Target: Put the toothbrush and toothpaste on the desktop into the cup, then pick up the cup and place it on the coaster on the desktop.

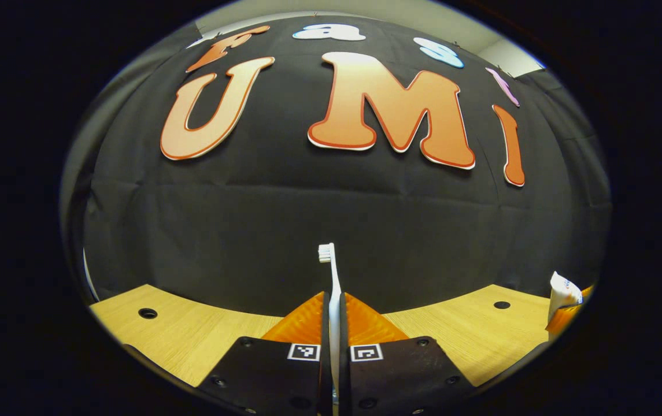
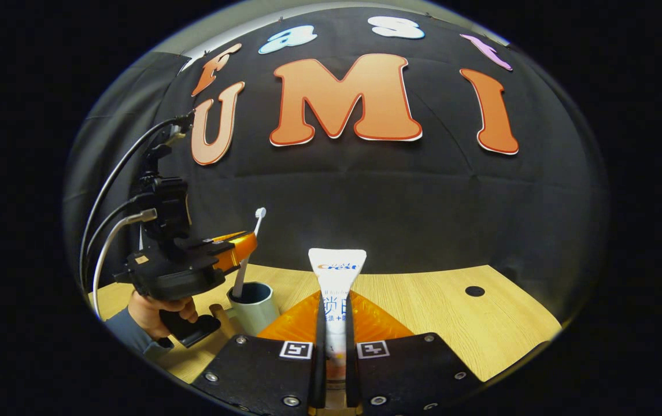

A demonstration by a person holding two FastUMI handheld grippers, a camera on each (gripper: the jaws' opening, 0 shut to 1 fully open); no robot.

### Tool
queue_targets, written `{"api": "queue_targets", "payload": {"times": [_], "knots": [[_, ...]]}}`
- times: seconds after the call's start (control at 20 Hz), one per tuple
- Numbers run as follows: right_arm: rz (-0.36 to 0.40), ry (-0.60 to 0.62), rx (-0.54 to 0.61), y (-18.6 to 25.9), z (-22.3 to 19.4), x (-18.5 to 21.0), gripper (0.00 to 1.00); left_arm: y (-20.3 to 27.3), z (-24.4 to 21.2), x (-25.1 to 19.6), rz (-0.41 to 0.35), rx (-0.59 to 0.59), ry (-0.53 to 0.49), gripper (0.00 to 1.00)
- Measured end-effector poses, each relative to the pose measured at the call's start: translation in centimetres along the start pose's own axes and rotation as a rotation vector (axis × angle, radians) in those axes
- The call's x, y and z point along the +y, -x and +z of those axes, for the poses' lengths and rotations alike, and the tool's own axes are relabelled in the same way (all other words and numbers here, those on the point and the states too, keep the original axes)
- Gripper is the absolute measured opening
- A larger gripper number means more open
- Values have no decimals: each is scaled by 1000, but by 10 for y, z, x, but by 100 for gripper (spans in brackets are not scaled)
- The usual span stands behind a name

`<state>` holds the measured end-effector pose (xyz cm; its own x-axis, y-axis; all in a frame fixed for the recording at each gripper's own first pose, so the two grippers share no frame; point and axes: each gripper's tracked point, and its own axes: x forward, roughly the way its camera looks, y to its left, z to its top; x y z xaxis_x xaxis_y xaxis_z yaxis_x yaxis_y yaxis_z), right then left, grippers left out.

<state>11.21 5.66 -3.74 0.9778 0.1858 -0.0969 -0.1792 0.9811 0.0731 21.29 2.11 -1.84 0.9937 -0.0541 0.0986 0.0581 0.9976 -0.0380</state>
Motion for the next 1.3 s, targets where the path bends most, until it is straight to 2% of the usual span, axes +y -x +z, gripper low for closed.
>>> {"api": "queue_targets", "payload": {"times": [0.5, 0.85, 1.15, 1.3], "knots": [[9, -23, -12, 0, 2, 1, 13, 1, -46, 7, 17, 126, 14, 6], [11, -13, -21, 5, 7, 4, 13, 17, -58, 4, 11, 187, 5, 7], [34, -27, -23, 5, 8, 15, 13, 50, -65, -8, -58, 257, -26, 10], [60, -26, -30, 0, 13, 26, 13, 73, -64, -4, -68, 274, -42, 27]]}}
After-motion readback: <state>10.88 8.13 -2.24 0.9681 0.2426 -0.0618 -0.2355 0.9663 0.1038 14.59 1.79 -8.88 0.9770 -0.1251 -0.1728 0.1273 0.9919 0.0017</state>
